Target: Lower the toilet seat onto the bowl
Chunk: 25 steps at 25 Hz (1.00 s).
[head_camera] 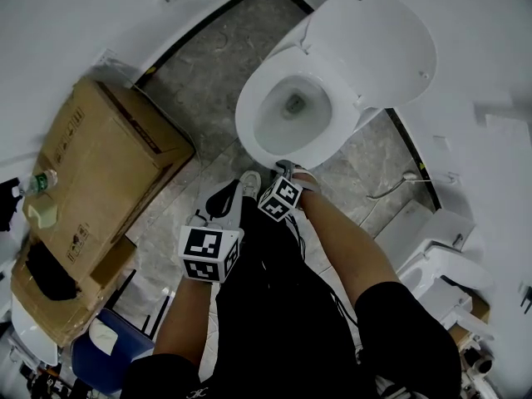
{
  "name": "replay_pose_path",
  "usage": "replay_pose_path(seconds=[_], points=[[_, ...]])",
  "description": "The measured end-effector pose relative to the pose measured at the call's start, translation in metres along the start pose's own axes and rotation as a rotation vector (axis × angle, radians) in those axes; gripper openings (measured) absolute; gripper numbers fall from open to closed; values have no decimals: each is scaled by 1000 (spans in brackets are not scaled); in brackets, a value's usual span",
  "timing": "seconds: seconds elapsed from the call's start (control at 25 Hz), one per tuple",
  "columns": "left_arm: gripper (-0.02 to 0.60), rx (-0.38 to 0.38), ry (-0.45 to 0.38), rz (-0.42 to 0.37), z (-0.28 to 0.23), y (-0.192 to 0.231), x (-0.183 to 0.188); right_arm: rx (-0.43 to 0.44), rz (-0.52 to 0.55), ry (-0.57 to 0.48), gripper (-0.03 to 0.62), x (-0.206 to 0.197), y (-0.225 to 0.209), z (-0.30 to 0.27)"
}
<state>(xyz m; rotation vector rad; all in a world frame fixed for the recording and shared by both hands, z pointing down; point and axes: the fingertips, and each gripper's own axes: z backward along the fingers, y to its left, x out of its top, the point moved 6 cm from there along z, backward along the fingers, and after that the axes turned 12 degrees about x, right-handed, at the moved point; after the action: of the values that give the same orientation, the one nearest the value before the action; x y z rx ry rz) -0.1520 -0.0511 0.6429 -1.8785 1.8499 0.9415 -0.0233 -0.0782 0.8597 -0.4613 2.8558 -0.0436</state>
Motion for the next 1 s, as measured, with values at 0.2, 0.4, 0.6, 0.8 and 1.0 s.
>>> replay_pose_path(seconds=[0.2, 0.4, 0.6, 0.8, 1.0], points=[[9, 5, 18, 14, -11, 10, -13, 4, -3, 31, 107, -2, 0, -25], [9, 3, 26, 1, -23, 20, -14, 30, -41, 50, 84, -3, 2, -45], [9, 9, 29, -10, -28, 29, -10, 9, -95, 62, 8, -7, 6, -56], [9, 1, 42, -24, -31, 34, -7, -9, -188, 51, 8, -6, -2, -55], [9, -19, 55, -34, -35, 30, -3, -24, -239, 67, 8, -14, -17, -49]])
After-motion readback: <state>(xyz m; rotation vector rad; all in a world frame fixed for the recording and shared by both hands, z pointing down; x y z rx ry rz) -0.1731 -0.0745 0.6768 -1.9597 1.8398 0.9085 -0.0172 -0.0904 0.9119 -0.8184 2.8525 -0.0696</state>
